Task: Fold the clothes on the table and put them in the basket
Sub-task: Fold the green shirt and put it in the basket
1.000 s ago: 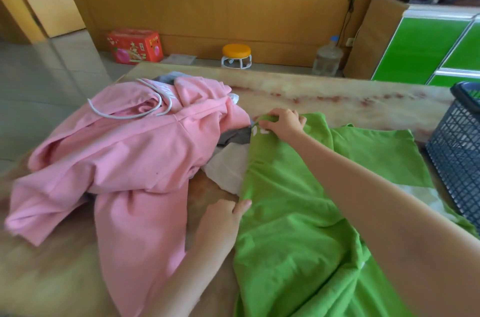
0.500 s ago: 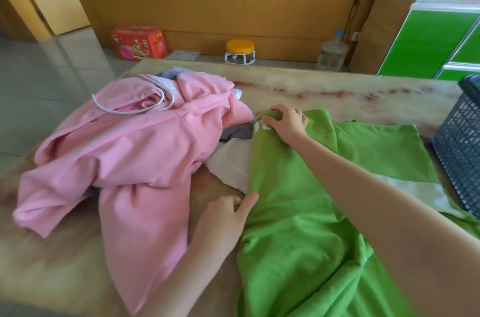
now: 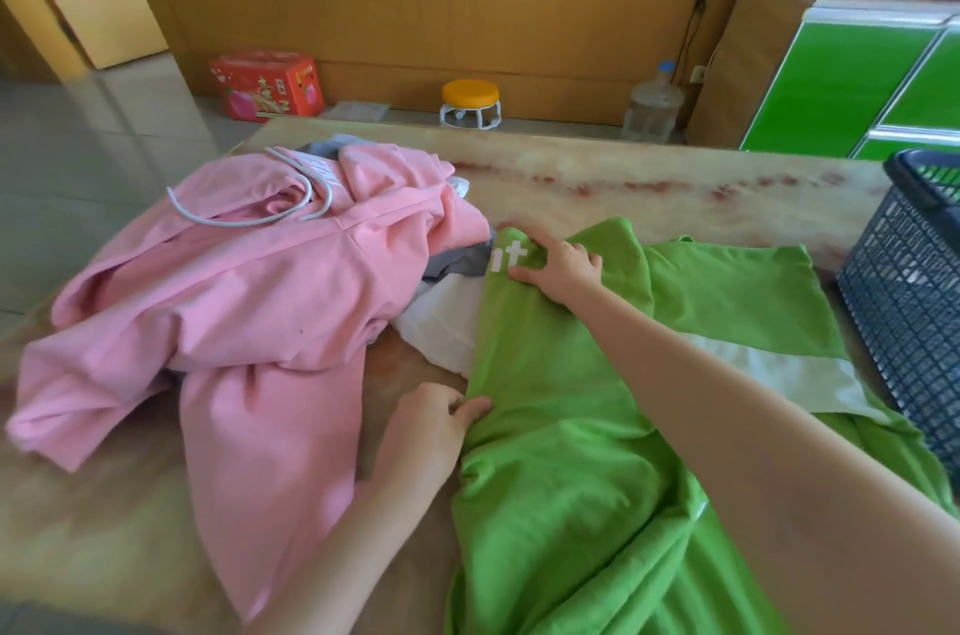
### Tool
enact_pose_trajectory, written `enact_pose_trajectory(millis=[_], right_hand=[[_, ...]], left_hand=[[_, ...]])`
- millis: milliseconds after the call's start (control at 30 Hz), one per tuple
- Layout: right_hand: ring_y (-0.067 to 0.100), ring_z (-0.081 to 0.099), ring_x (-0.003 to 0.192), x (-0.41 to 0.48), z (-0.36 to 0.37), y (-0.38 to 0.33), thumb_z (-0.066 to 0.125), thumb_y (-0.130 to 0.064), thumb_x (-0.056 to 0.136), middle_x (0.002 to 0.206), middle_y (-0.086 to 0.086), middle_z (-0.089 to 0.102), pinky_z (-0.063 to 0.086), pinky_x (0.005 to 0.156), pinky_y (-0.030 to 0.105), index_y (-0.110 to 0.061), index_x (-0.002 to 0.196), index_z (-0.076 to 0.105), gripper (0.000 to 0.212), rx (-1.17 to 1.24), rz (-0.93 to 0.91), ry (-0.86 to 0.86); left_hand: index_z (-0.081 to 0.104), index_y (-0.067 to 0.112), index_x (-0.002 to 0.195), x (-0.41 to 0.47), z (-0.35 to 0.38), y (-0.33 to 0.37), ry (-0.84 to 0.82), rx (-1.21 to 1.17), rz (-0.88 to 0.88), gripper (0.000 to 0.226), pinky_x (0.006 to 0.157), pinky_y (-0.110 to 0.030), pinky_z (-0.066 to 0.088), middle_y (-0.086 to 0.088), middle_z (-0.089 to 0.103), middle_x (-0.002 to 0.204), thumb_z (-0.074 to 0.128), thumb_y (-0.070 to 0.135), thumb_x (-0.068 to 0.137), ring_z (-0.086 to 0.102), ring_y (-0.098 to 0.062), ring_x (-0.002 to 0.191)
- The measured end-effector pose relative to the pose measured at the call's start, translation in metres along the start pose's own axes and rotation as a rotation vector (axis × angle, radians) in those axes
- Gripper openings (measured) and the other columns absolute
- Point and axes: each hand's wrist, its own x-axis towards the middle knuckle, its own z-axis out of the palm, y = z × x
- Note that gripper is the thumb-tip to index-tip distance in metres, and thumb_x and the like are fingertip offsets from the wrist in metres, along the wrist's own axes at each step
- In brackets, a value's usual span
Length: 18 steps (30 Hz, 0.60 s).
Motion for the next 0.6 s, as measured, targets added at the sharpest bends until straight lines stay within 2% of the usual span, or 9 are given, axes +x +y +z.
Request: enact_pose_trajectory(millis=[100,167,233,300,400,467,533,600], right_hand=[[0.025,0.031,0.139,-0.012,-0.012,0.002,0.065,-0.045,0.085,0.156,0.003,0.027,0.02,0.112,0.04,-0.029,0.145,0.035,0.069,0.121,-0.04,0.009],[0.025,0.026,0.142,-0.035,-0.025,0.009,0.067,-0.04,0.085,0.157,0.003,0.024,0.018,0.114,0.042,-0.027,0.144,0.039,0.066,0.194,-0.066,0.053],[0.025,0.024,0.141,-0.069,-0.035,0.024,0.068,-0.036,0.085,0.155,0.002,0.028,0.018,0.114,0.043,-0.026,0.14,0.044,0.061,0.238,-0.065,0.095],[0.026,0.027,0.138,-0.109,-0.045,0.041,0.069,-0.035,0.085,0.151,0.003,0.035,0.022,0.112,0.041,-0.026,0.136,0.05,0.056,0.241,-0.027,0.13],[0.026,0.039,0.122,-0.164,-0.055,0.067,0.07,-0.041,0.082,0.132,0.007,0.048,0.036,0.101,0.039,-0.021,0.131,0.053,0.056,0.216,0.114,0.189],[0.02,0.053,0.101,-0.196,-0.056,0.077,0.07,-0.05,0.079,0.113,0.003,0.055,0.047,0.085,0.036,-0.018,0.124,0.052,0.058,0.271,0.22,0.184],[0.018,0.059,0.086,-0.221,-0.053,0.077,0.07,-0.056,0.076,0.098,0.001,0.059,0.051,0.073,0.035,-0.018,0.116,0.049,0.059,0.337,0.28,0.117],[0.02,0.06,0.086,-0.238,-0.047,0.074,0.073,-0.055,0.073,0.097,0.002,0.061,0.049,0.07,0.033,-0.018,0.113,0.048,0.06,0.32,0.296,0.069]], left_hand=[[0.052,0.017,0.057,-0.001,-0.006,0.001,0.011,-0.035,-0.017,0.042,0.055,-0.031,0.031,0.005,0.052,0.053,0.056,0.038,0.092,0.05,-0.011,0.055],[0.065,0.017,0.083,-0.007,-0.011,0.003,0.048,-0.078,-0.042,0.026,0.068,-0.029,0.039,0.006,0.066,0.081,0.054,0.039,0.093,0.06,-0.013,0.079],[0.064,0.019,0.104,-0.016,-0.012,0.007,0.103,-0.062,-0.01,0.022,0.077,-0.024,0.037,0.004,0.063,0.106,0.058,0.036,0.091,0.058,-0.015,0.099],[0.059,0.019,0.118,-0.028,-0.009,0.016,0.137,0.012,0.067,0.031,0.082,-0.02,0.031,0.001,0.053,0.12,0.062,0.03,0.089,0.051,-0.018,0.112],[0.064,0.016,0.115,-0.045,0.001,0.036,0.174,0.071,0.241,0.031,0.088,-0.025,0.034,-0.003,0.054,0.116,0.068,0.025,0.085,0.05,-0.024,0.112],[0.068,0.017,0.107,-0.06,0.012,0.05,0.169,0.081,0.335,0.027,0.089,-0.028,0.036,-0.003,0.057,0.108,0.071,0.027,0.082,0.05,-0.025,0.106],[0.065,0.022,0.11,-0.078,0.021,0.065,0.09,0.093,0.369,0.029,0.087,-0.026,0.036,0.002,0.055,0.108,0.068,0.036,0.084,0.048,-0.02,0.107],[0.062,0.026,0.113,-0.096,0.029,0.074,0.003,0.191,0.402,0.035,0.089,-0.026,0.036,0.007,0.053,0.109,0.063,0.046,0.084,0.045,-0.016,0.109]])
